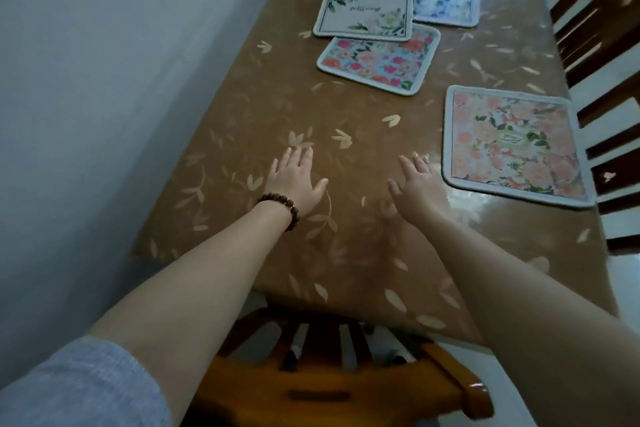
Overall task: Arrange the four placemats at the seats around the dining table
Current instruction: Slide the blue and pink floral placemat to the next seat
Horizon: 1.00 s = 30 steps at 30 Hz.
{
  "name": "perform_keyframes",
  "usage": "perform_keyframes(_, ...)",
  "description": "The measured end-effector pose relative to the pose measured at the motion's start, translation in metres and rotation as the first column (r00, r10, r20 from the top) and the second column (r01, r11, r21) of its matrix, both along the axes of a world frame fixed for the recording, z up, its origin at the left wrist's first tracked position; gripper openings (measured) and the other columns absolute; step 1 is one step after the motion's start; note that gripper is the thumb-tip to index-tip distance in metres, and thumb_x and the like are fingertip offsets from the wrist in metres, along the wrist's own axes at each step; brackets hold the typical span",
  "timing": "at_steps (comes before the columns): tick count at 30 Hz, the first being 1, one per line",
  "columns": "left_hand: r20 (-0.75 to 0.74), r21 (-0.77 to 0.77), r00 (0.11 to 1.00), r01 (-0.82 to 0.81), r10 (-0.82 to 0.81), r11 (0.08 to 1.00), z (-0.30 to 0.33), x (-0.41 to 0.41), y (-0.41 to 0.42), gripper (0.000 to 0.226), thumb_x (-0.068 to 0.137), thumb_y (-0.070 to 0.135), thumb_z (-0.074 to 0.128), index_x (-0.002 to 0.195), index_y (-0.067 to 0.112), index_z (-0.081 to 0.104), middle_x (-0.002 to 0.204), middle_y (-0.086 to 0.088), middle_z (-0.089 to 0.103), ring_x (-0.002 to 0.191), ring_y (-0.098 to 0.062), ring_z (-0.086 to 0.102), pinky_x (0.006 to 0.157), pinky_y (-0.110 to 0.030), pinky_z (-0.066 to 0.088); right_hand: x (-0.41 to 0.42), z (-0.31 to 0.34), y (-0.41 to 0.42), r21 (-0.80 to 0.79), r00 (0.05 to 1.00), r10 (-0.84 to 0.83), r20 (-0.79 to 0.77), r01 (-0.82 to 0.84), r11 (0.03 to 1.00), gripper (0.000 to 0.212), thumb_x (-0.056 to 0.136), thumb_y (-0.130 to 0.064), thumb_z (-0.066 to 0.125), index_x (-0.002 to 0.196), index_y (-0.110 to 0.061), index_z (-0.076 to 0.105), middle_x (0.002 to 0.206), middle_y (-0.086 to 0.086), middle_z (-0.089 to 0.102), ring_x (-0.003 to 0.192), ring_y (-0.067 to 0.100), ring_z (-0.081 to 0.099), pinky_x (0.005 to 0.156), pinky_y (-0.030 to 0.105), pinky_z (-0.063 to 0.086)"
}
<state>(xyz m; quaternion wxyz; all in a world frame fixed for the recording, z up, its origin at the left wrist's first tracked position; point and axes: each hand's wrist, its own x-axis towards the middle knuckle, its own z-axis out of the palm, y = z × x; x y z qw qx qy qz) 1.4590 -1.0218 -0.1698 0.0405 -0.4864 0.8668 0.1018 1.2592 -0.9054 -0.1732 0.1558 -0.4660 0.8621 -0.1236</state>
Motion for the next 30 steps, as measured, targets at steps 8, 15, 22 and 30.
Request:
perform_keyframes(8,-0.012,0.022,0.994,0.106,-0.106,0.994,-0.005,-0.002,-0.047,0.072,0.094,0.053,0.033,0.15,0.016,0.009,0.158,-0.006,0.011,0.145,-0.02,0.004,0.117,-0.041,0.006,0.017,-0.003,-0.023,-0.02,0.994,-0.107,0.015,0.107,0.994,0.058,0.095,-0.036,0.043,0.147,-0.018,0.025,0.156,0.009,0.019,0.145,0.022,0.009,0.117,0.039,0.011)
perform_keyframes(15,-0.047,0.005,0.981,0.188,-0.188,0.982,-0.02,-0.054,-0.092,0.072,0.093,0.056,0.032,0.149,0.015,0.016,0.157,-0.006,0.017,0.145,-0.019,0.008,0.117,-0.042,0.009,-0.036,-0.024,-0.06,0.019,0.992,-0.126,-0.002,0.126,0.992,0.058,0.094,-0.036,0.045,0.147,-0.02,0.026,0.157,0.007,0.019,0.145,0.021,0.008,0.118,0.039,0.011)
perform_keyframes(22,-0.03,-0.032,0.965,0.261,-0.262,0.965,-0.059,-0.126,-0.164,0.077,0.09,0.06,0.037,0.149,0.016,0.016,0.157,-0.004,0.017,0.145,-0.019,0.008,0.117,-0.04,0.009,-0.097,-0.063,-0.151,0.044,0.997,-0.073,-0.014,0.074,0.996,0.061,0.092,-0.039,0.048,0.147,-0.021,0.027,0.157,0.008,0.019,0.145,0.023,0.009,0.118,0.041,0.012)
perform_keyframes(30,-0.059,-0.103,0.967,0.243,-0.25,0.965,-0.095,-0.214,-0.258,0.087,0.086,0.065,0.042,0.15,0.014,0.012,0.158,-0.008,0.013,0.145,-0.023,0.005,0.116,-0.042,0.004,-0.164,-0.098,-0.262,-0.077,0.991,-0.094,-0.095,0.087,0.993,0.074,0.088,-0.055,0.051,0.146,-0.017,0.025,0.156,0.012,0.018,0.144,0.028,0.01,0.117,0.042,0.012)
